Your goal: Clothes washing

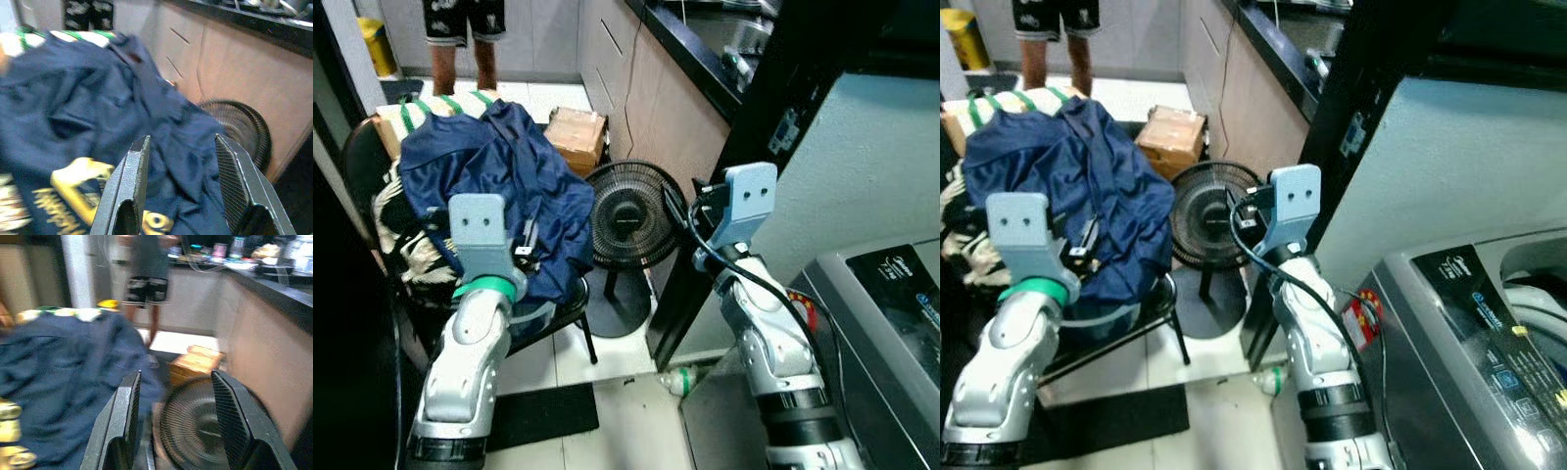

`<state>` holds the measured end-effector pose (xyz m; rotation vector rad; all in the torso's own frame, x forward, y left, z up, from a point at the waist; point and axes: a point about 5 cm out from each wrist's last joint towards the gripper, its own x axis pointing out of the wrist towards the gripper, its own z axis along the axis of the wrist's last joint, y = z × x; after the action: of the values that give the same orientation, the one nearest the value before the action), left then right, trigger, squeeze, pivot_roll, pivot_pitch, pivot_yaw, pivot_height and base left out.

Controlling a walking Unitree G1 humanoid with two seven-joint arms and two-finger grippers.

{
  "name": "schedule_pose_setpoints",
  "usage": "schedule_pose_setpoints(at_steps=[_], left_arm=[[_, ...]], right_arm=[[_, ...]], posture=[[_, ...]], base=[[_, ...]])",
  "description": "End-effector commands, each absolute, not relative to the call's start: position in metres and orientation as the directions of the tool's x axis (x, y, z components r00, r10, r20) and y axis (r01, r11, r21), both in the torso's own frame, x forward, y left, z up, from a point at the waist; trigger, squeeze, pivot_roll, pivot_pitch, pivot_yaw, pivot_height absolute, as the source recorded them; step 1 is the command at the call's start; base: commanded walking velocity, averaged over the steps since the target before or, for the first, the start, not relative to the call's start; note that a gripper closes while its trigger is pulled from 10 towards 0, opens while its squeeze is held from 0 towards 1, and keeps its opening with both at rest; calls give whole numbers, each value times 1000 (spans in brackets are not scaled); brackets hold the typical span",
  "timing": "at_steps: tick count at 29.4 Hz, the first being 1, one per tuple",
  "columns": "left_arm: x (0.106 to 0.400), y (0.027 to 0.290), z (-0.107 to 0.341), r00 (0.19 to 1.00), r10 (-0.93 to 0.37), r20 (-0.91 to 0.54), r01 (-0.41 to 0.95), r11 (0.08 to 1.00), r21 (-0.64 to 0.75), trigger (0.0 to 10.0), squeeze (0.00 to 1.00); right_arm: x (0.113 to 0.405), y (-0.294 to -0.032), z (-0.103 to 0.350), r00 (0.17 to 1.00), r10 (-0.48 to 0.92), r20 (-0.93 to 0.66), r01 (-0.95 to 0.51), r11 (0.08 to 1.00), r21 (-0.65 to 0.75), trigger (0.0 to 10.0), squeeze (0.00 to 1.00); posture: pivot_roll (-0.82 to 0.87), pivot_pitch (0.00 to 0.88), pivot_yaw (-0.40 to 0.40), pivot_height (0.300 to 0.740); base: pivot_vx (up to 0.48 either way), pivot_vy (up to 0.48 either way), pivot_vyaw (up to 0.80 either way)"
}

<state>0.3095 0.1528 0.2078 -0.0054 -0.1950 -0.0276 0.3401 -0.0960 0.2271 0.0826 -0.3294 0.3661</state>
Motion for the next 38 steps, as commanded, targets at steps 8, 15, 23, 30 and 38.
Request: schedule_pose_setpoints(at_steps=[8,15,23,30,38], left_arm=[[309,150,214,973,-29,230,35,999,-24,10000,0],[310,151,214,972,-20,234,27,999,-27,10000,0],[309,152,217,968,-25,250,40,998,-55,10000,0],[312,152,216,970,-19,242,32,998,-52,10000,0],[313,155,213,973,9,231,3,999,-54,10000,0]], right_arm=[[336,-94,223,866,382,324,-399,917,-15,10000,0],[337,-95,223,870,371,325,-400,916,24,10000,0],[337,-95,222,871,370,323,-398,917,21,10000,0],[338,-100,226,866,361,347,-401,915,50,10000,0],[342,-104,229,862,370,345,-406,913,36,10000,0]], posture=[[56,36,-81,740],[58,37,-88,740],[60,32,-90,740],[56,20,-91,740],[58,13,-84,740]], base=[[375,0,800],[363,0,171],[352,0,0],[329,0,0],[0,0,0]])
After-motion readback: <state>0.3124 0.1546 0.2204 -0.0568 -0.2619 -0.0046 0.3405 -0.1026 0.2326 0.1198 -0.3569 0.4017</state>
